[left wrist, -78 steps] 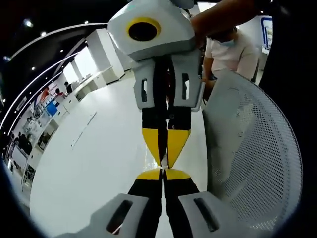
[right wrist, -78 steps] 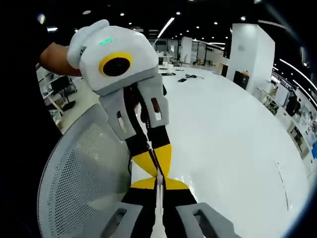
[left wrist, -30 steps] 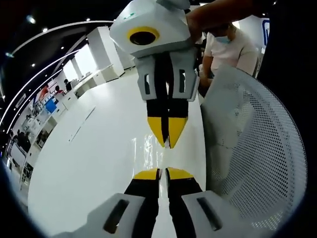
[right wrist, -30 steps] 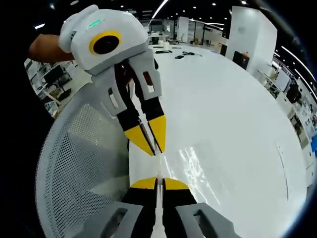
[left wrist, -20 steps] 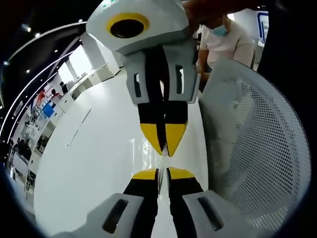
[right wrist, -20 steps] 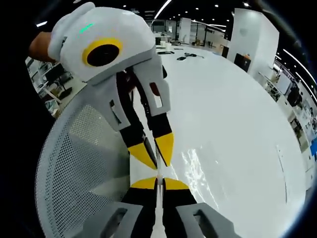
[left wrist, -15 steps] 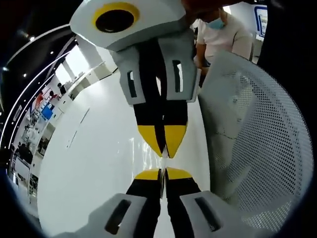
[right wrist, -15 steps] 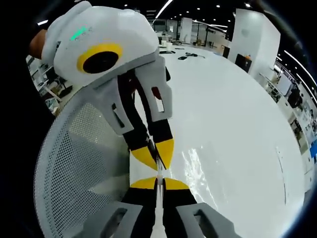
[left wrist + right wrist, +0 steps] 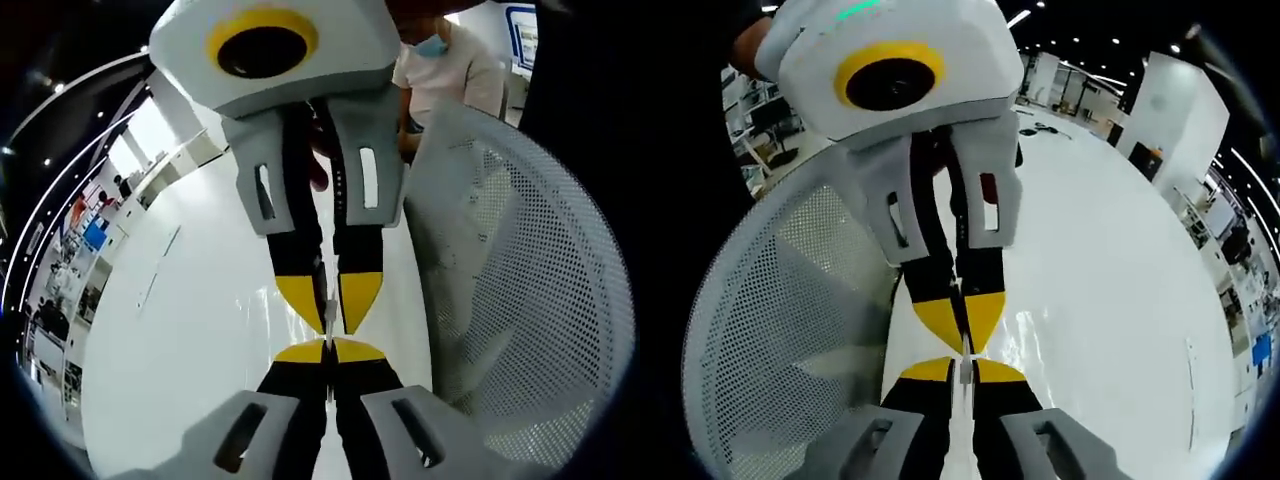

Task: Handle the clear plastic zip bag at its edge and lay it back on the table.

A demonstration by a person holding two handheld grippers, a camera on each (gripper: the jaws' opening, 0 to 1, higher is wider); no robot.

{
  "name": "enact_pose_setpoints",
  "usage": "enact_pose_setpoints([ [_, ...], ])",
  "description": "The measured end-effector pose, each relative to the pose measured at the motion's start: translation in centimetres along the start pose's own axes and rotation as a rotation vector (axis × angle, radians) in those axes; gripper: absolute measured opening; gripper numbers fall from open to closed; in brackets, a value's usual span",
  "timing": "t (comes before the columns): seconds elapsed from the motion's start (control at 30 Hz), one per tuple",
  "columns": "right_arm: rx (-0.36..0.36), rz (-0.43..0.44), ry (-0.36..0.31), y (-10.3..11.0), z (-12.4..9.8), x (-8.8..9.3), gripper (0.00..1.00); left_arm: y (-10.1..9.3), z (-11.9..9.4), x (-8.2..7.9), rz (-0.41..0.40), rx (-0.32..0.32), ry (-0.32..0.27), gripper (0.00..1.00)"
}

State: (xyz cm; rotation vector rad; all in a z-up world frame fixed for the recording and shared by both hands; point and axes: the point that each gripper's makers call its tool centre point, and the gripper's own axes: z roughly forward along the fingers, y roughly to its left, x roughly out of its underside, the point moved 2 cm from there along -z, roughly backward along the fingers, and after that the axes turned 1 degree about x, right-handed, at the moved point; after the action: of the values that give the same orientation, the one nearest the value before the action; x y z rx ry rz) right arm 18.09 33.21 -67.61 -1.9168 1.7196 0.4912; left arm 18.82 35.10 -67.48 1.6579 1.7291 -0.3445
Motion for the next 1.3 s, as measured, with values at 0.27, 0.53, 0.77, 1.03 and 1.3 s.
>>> enact_pose_setpoints([
  [0.27, 0.006, 0.039, -0.006, -0.3, -0.3, 0.4, 0.0, 0.1, 0.2, -0.2, -0.005, -0.013, -0.024, 0.0],
  [0.53, 0.003, 0.074, 0.008, -0.4, -0.9, 1.4, 0.0, 0.1, 0.4, -0.3, -0.025, -0.007, -0.025, 0.0],
  [0.77, 0.013, 0.102, 0.01, -0.6, -1.9, 2.4, 0.0, 0.4, 0.3, -0.7, -0.034, -0.017, -0.024, 0.0],
  [1.03, 0.024, 0.104, 0.047, -0.9, -2.7, 3.9, 0.0, 0.6, 0.5, -0.9, -0.019, -0.019, -0.015, 0.0],
  [1.3, 0.019, 0.124, 0.065, -0.8, -3.3, 4.9, 0.0, 0.5, 0.4, -0.7, -0.006, -0.012, -0.01, 0.0],
])
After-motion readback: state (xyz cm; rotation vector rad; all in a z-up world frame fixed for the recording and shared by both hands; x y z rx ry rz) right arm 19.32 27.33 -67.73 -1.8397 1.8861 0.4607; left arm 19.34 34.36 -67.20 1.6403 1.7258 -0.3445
